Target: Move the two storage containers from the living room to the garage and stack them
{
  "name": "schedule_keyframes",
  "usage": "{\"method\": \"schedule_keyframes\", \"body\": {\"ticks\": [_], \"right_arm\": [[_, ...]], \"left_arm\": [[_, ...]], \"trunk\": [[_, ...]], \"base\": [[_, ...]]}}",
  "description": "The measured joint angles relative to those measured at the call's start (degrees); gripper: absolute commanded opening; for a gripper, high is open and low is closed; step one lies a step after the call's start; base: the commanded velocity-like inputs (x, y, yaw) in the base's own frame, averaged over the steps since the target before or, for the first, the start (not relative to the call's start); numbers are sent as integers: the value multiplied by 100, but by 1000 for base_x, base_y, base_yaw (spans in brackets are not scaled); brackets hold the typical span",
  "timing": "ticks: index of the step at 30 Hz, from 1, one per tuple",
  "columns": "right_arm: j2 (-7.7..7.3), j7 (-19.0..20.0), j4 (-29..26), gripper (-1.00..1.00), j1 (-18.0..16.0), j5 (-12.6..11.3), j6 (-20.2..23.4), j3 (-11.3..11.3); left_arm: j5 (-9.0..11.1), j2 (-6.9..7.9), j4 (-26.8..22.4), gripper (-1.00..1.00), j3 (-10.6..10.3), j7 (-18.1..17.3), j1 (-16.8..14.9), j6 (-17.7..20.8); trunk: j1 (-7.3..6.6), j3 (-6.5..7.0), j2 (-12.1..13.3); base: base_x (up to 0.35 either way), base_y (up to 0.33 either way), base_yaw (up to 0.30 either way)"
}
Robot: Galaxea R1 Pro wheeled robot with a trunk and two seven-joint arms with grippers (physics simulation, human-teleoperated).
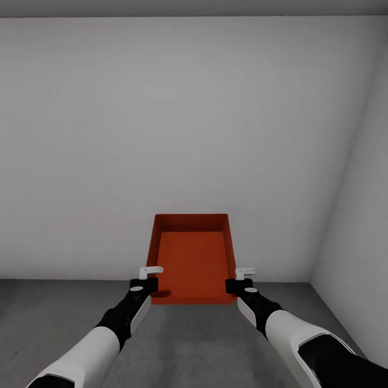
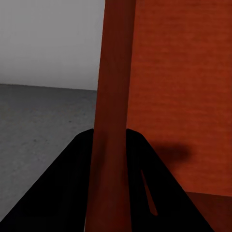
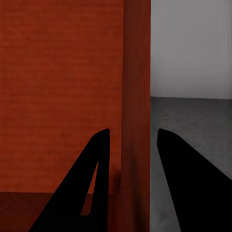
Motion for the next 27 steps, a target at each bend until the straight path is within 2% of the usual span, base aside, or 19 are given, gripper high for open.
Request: {"method": "schedule_keyframes", "body": {"ticks": [27], "right_arm": [[11, 1, 42, -100, 0, 3, -49, -23]], "left_arm": [[-4, 10, 0, -100, -22, -7, 0, -8]], "trunk": [[0, 0, 0]], "base": [[0, 0, 0]]}}
